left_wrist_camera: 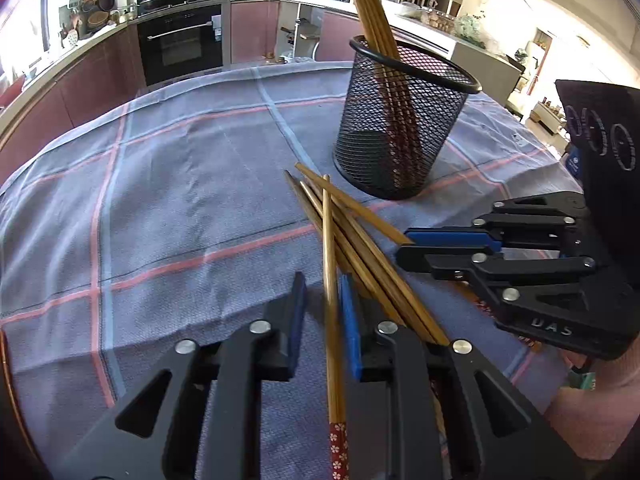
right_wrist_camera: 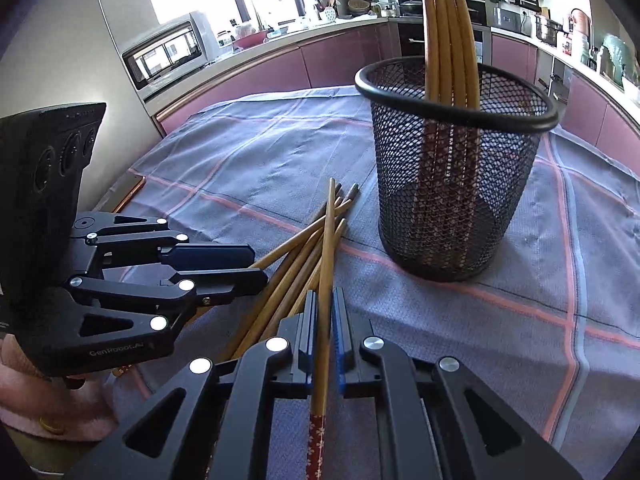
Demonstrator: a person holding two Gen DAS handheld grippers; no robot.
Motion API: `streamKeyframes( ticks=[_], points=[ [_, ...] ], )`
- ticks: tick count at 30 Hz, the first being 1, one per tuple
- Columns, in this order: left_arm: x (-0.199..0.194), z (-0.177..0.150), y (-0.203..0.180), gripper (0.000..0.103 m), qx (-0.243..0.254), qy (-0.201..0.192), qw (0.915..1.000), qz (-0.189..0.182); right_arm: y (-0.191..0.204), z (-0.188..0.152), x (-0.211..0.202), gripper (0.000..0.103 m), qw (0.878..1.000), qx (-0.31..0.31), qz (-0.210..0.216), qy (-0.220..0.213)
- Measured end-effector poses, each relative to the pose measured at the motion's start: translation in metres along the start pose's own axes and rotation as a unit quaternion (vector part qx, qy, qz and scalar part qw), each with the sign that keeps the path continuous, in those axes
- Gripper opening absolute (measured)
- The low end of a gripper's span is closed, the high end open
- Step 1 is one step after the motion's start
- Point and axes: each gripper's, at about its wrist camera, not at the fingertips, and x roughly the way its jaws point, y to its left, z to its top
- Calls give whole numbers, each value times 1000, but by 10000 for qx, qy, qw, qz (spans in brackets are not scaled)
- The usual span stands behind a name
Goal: Organize utensils
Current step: 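Grasp a chopstick with the left gripper while the right gripper grasps another, then lift the left gripper's chopstick upright over the mesh cup while the right gripper lifts its own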
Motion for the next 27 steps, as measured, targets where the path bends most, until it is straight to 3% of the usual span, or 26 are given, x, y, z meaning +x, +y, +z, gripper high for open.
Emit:
streamKeyframes(
  ticks=[6,15,27],
  points=[
    [-11,2,3,8,-117,-116,9998,-88,-2,3,-27,6,9991,-43,30,-413],
    [-59,14,-1,8,-20,-701,9969,-368,-11,10,-71,6,9943,66,63,-1059],
    [-109,32,2,8,-56,-1268,9891,-751,-29,19,-105,6,9869,208,20,-1598]
  ],
)
